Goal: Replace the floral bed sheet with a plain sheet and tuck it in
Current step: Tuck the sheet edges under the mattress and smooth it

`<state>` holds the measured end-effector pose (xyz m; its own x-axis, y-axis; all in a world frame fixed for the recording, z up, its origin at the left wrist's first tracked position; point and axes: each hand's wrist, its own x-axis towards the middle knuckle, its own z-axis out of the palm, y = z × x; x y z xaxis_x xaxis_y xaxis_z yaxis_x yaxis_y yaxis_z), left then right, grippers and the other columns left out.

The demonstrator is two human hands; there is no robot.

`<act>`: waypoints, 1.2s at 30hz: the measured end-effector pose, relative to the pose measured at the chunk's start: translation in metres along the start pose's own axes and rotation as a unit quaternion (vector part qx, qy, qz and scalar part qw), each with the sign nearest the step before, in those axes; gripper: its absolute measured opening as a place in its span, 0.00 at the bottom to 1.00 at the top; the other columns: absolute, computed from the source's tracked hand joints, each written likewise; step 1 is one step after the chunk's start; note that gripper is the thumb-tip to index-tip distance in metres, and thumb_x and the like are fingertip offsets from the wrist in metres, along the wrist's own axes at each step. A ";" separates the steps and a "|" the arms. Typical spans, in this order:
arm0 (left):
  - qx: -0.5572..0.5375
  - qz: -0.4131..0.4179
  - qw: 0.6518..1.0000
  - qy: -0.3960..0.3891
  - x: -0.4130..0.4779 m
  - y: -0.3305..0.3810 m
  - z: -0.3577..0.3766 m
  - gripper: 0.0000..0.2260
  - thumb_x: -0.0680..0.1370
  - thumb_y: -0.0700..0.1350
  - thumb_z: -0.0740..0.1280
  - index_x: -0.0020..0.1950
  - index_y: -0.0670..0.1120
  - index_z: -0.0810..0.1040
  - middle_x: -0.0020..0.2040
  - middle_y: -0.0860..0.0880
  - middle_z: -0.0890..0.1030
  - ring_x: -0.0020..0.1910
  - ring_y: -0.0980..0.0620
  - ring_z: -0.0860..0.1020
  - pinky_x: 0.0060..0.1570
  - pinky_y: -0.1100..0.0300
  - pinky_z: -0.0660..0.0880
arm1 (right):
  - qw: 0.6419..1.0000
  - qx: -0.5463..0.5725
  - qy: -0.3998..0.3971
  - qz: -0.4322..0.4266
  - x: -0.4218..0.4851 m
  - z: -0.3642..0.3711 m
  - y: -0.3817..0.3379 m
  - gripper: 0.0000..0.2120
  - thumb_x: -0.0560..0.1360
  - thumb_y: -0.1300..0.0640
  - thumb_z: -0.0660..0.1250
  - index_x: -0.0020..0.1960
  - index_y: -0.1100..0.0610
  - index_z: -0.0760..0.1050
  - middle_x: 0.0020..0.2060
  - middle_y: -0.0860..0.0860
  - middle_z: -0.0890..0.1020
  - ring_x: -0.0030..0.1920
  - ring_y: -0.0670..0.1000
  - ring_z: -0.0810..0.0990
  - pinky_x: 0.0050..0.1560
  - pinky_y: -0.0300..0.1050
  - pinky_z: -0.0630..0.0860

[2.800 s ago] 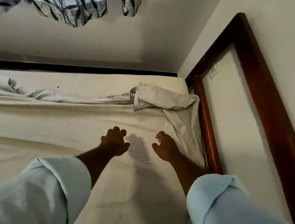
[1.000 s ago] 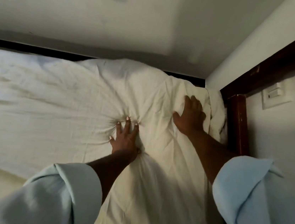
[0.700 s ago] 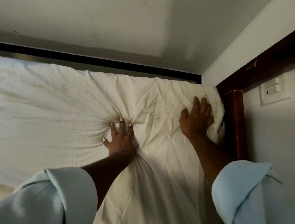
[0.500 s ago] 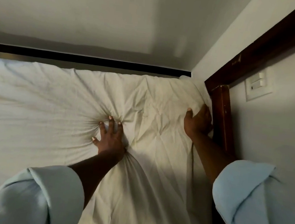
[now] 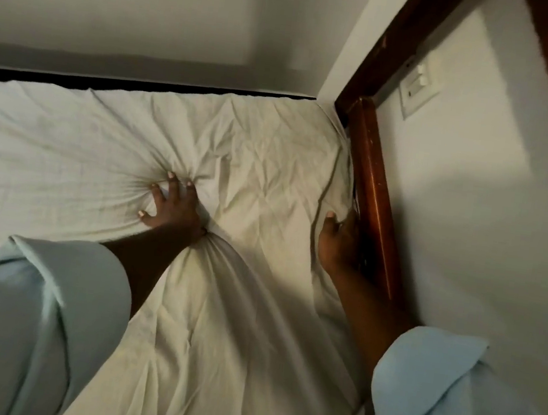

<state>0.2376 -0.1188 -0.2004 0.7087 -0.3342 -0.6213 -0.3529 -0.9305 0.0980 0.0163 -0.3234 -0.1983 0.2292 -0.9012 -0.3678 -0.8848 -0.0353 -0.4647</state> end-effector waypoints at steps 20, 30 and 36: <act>0.037 0.191 0.980 -0.049 -0.252 -0.045 0.131 0.39 0.77 0.63 0.65 0.81 0.52 0.52 0.83 0.47 0.44 0.81 0.44 0.44 0.72 0.33 0.59 | 0.999 -0.030 -0.002 0.038 -0.259 -0.013 0.167 0.37 0.78 0.47 0.70 0.80 0.61 0.60 0.77 0.60 0.67 0.77 0.61 0.64 0.76 0.57 0.63; 0.103 0.304 0.944 -0.073 -0.352 -0.075 0.205 0.34 0.76 0.64 0.66 0.78 0.55 0.59 0.82 0.46 0.46 0.80 0.42 0.47 0.74 0.36 0.59 | 0.980 0.008 0.010 0.199 -0.395 -0.021 0.276 0.38 0.79 0.43 0.66 0.81 0.55 0.54 0.76 0.57 0.66 0.75 0.59 0.67 0.71 0.59 0.70; 0.107 0.343 0.931 -0.059 -0.394 -0.068 0.245 0.32 0.76 0.62 0.66 0.76 0.53 0.62 0.81 0.45 0.50 0.79 0.41 0.51 0.72 0.38 0.62 | 0.941 0.111 0.056 0.314 -0.415 -0.034 0.333 0.34 0.80 0.43 0.65 0.79 0.58 0.60 0.73 0.60 0.72 0.70 0.62 0.73 0.68 0.61 0.73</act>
<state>-0.1677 0.1129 -0.1525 0.2040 -0.8090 -0.5513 -0.8211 -0.4481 0.3536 -0.3869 0.0238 -0.1728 -0.3659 -0.7550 -0.5441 -0.7215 0.5994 -0.3466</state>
